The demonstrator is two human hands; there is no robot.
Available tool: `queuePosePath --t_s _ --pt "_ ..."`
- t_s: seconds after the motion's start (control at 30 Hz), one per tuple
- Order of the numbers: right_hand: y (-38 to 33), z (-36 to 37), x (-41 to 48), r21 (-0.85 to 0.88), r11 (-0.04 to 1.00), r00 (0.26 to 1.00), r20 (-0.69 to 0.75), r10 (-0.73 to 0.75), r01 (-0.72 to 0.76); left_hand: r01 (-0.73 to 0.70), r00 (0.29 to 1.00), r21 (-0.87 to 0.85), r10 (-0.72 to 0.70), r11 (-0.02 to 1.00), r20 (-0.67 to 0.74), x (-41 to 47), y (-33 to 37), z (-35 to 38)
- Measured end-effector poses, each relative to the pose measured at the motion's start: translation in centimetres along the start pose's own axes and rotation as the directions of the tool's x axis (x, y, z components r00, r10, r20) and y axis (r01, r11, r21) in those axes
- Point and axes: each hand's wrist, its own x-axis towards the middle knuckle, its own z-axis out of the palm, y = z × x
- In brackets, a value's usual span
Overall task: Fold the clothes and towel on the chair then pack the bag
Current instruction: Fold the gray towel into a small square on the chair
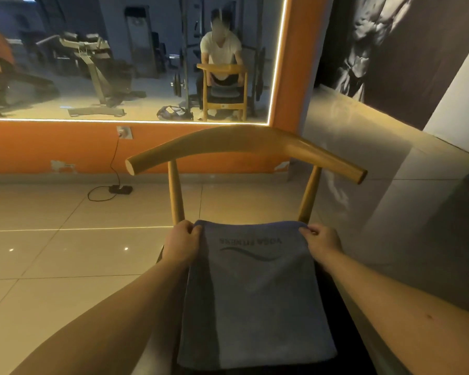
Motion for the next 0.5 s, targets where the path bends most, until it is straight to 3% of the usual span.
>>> queuePosePath --t_s 0.23,0.4,0.5 --pt "2.3 4.1 5.5 -0.099 0.995 0.999 -0.03 -0.018 0.015 0.021 1.0 0.105 -0.018 0.994 -0.026 5.4 -2.8 4.2" --pt "4.6 6.4 7.4 -0.261 0.965 0.998 -0.058 -0.025 0.009 -0.093 0.995 0.326 0.094 0.941 0.013 7.2 -4.2 5.6" --pt "4.4 7.0 8.0 -0.374 0.925 0.997 -0.052 0.049 -0.065 -0.138 0.99 0.432 0.116 0.891 0.077 7.8 -3.8 6.1"
